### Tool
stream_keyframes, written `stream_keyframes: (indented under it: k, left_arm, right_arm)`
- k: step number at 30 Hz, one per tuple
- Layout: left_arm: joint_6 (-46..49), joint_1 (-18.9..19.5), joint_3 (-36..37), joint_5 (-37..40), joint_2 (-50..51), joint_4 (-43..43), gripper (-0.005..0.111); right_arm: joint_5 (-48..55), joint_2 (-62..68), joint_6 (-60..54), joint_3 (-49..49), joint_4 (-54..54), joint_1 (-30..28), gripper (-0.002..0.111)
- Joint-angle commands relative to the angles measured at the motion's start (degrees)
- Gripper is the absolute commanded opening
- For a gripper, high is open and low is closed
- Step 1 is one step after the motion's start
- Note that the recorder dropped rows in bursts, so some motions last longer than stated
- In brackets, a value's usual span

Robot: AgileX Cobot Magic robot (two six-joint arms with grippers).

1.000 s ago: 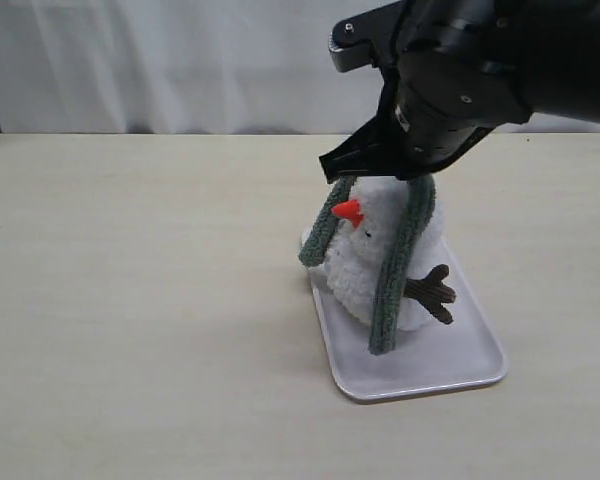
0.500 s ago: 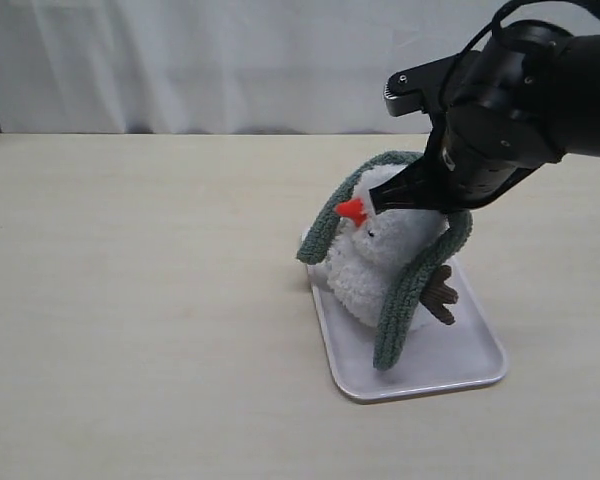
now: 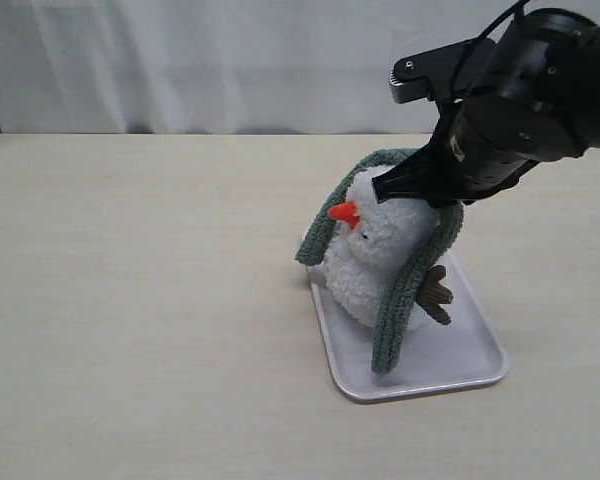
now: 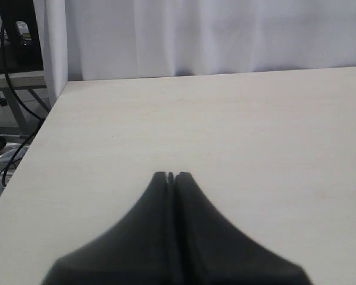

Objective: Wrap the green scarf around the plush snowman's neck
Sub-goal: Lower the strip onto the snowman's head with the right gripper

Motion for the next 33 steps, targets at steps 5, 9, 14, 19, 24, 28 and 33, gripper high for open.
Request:
stream_keyframes:
  k: [5,9,14,19,24,28,33]
  left_arm:
    - [-0.29,0.29,0.21,-0.71,-0.1,-0.41,0.0]
    - [-0.29,0.29,0.21,-0.71,-0.1,-0.41,0.0]
    - [-0.29,0.29,0.21,-0.71,-0.1,-0.41,0.0]
    - [-0.29,0.29,0.21,-0.71,-0.1,-0.41,0.0]
    - [-0.29,0.29,0.21,-0.71,-0.1,-0.41,0.0]
    - [-0.29,0.29,0.21,-0.71,-0.1,-0.41,0.0]
    - [-0.29,0.29,0.21,-0.71,-0.1,-0.41,0.0]
  right_arm:
    - [3.24,-6.62,-10.7,-2.71,10.3,-0.31,0.059]
    - [4.13,-8.18,-17.97,-4.74,17.62,-0.31,0.058]
    - [4.15,-8.55,-31.01,-4.63,28.03,-0.2,0.058]
    - [4.04,-6.96,-32.51,-4.49,29.42,-0.2,0.065]
    - [0.42,-5.69,-32.39,-4.39,26.43,-0.2,0.066]
    - [-2.16,-4.6,-32.39,-4.39,27.27,-0.2,0.067]
    - [-2.41,-1.42,-31.5,-4.39,23.91,-0.31,0.074]
